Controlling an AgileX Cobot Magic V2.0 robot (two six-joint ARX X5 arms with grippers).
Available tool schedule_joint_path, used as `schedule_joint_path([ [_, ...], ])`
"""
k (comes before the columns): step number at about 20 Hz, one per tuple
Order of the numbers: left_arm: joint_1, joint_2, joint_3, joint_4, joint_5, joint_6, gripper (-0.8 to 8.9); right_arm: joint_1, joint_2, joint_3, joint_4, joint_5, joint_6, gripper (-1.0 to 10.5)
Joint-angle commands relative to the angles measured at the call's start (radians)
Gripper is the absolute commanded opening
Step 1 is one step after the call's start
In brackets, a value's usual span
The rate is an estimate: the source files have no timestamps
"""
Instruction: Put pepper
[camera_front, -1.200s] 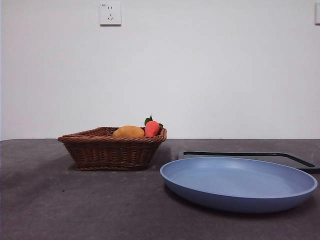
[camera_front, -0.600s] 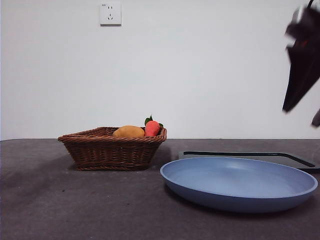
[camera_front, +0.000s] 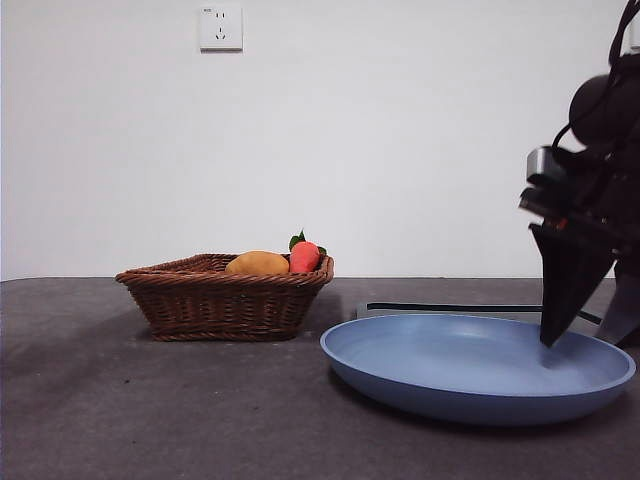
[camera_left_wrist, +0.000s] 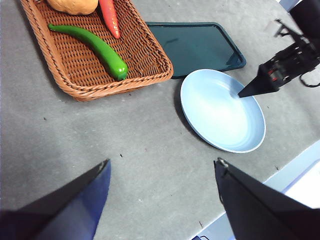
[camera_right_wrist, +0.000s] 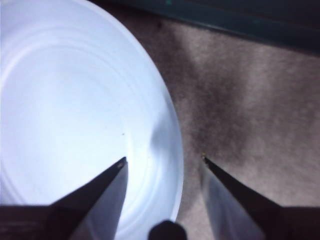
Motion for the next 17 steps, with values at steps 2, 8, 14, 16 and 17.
schedule_joint_path([
  [2, 0.000, 0.003, 0.015, 0.013, 0.002, 0.011, 3.63, 0.003, 0.027, 0.014, 0.013, 0.004, -0.008, 1.1],
  [8, 0.000, 0.016, 0.016, 0.039, -0.019, -0.029, 3.63, -0.007, 0.027, 0.014, 0.010, 0.002, 0.018, 0.0],
  [14, -0.086, 0.184, 0.094, 0.090, -0.143, -0.069, 3.63, -0.008, -0.103, 0.014, -0.018, -0.009, 0.050, 0.0],
  [16, -0.151, 0.278, 0.150, 0.129, -0.215, -0.103, 3.63, -0.013, -0.176, 0.014, -0.045, -0.009, 0.057, 0.0],
  [17, -0.183, 0.328, 0.180, 0.147, -0.249, -0.117, 3.63, -0.019, -0.210, 0.015, -0.061, -0.006, 0.057, 0.0],
])
